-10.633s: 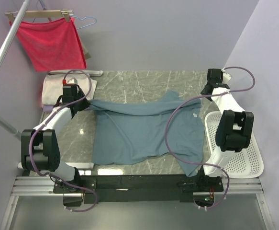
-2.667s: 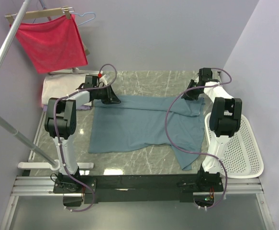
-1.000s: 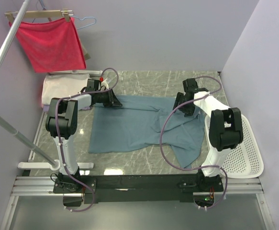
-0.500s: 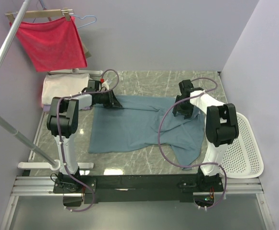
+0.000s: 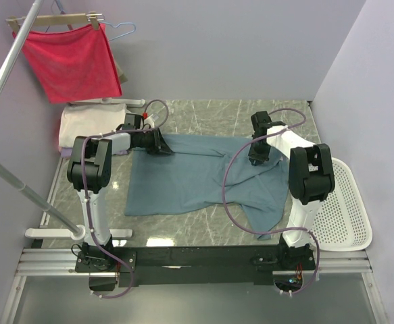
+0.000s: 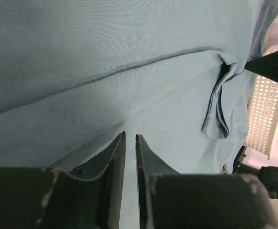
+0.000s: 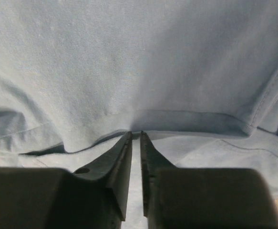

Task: Fold and stack the t-shirts
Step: Fold the flattened tshirt in 1/3 of the way

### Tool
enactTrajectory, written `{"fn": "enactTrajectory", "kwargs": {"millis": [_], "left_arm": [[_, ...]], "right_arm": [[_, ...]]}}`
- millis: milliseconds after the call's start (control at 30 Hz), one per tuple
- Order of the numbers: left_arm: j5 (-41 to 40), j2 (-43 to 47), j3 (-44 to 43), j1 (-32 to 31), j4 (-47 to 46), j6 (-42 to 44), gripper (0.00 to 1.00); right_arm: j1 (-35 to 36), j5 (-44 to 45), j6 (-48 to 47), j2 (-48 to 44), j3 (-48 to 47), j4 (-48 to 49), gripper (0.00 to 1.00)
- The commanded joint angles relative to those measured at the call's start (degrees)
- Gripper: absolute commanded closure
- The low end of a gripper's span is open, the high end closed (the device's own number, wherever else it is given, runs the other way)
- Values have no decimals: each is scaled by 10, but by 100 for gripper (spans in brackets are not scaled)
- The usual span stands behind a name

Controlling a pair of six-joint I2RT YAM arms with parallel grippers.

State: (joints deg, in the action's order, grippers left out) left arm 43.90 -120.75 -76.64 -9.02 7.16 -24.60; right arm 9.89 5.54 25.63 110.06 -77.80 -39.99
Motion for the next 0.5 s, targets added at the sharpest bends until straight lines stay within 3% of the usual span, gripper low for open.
{"fn": "enactTrajectory", "kwargs": {"millis": [0, 33, 67, 100, 200, 300, 467], "left_arm": [[19, -7, -18, -3, 0, 16, 81], [19, -6, -18, -3, -1, 16, 81], [21, -7, -18, -3, -1, 16, 81], [19, -6, -18, -3, -1, 16, 81], [21, -5, -15, -3, -7, 15, 80], [25, -6, -15, -3, -10, 11, 80], [24, -5, -9, -3, -14, 10, 81]], "right_arm": [[5, 11, 2, 0, -14, 0, 89], [5, 7, 1, -1, -14, 0, 88], [6, 4, 0, -5, -13, 1, 82], [6, -3, -4, -10, -10, 13, 70], [21, -36, -35, -40, -1, 31, 55], [43, -54, -72, -66, -2, 39, 45], [68, -68, -77, -59, -20, 25, 49]]}}
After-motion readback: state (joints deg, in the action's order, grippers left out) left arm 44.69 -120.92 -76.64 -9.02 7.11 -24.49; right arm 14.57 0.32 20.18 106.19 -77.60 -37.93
